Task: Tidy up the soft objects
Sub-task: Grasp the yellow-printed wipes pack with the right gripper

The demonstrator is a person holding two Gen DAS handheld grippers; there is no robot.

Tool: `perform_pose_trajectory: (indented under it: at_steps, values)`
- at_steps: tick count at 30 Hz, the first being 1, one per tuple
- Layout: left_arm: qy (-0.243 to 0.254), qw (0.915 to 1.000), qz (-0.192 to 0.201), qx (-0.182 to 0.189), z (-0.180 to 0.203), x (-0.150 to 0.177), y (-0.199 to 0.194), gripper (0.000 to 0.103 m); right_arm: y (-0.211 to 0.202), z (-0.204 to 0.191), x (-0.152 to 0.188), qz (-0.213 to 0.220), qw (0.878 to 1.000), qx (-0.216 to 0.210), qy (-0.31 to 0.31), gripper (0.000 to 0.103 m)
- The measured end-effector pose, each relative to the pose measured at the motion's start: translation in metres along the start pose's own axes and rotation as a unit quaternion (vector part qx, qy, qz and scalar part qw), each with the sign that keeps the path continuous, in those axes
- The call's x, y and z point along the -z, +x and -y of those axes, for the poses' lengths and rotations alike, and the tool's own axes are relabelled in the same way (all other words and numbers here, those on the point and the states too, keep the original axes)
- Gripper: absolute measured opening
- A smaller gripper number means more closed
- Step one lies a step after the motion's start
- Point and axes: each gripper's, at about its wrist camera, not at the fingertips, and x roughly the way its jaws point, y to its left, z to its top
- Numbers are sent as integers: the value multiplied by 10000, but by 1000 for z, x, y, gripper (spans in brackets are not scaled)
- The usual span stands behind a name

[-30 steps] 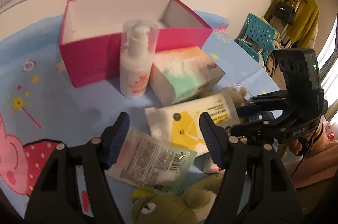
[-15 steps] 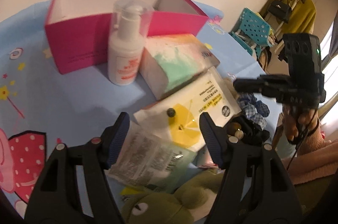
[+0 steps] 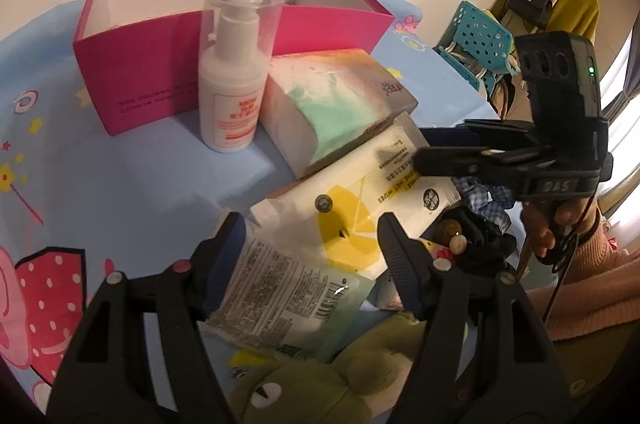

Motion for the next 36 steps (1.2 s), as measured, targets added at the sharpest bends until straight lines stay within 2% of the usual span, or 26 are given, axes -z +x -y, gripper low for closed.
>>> perform_pose_trajectory:
  at_steps: [1,2,6,10,13,15,17,18,20,22,25,32,36]
  values:
    - [-2,10000,0,-17,0,0,1,70,3,-2,-1,-11,9999,137,-75,20]
    - [-7,10000,5,-17,0,-1,0,70,4,-3,-2,-13,9996,225,-148,14]
    - [-24,10000,38,61,-1,-2,-2,70,-11,-1,-1,196,9991,309,-221,4]
    - [39,9999,0,121,2,-4,-2,70,-34,17,0,441,9981,420,28,3]
    - [107,9998,-34,138,5,-4,-1,70,-37,25,1,362,9990,123,224,7]
    - [122,9995,-9,294,7,-5,-4,70,-33,23,1,274,9994,31,202,16]
    - [213,9985,35,498,13,-5,-7,70,-24,17,-1,212,9997,32,98,37]
    - [317,9980,54,539,17,-6,-8,70,-18,14,-3,150,9999,-4,59,37]
    - [505,9958,-1,761,24,-5,-9,70,-9,10,-5,88,9999,-83,-7,37]
    - [613,9933,-161,964,26,-4,-6,70,-1,4,-5,22,9999,17,-155,35]
    - [523,9948,-469,736,17,-2,2,70,4,1,-4,-49,9993,206,-302,13]
    - [-44,9952,-643,739,-19,5,-3,70,-1,4,-3,7,9990,262,-354,8]
    - [-77,9940,-777,765,-21,4,3,70,-4,11,0,26,9998,125,-127,7]
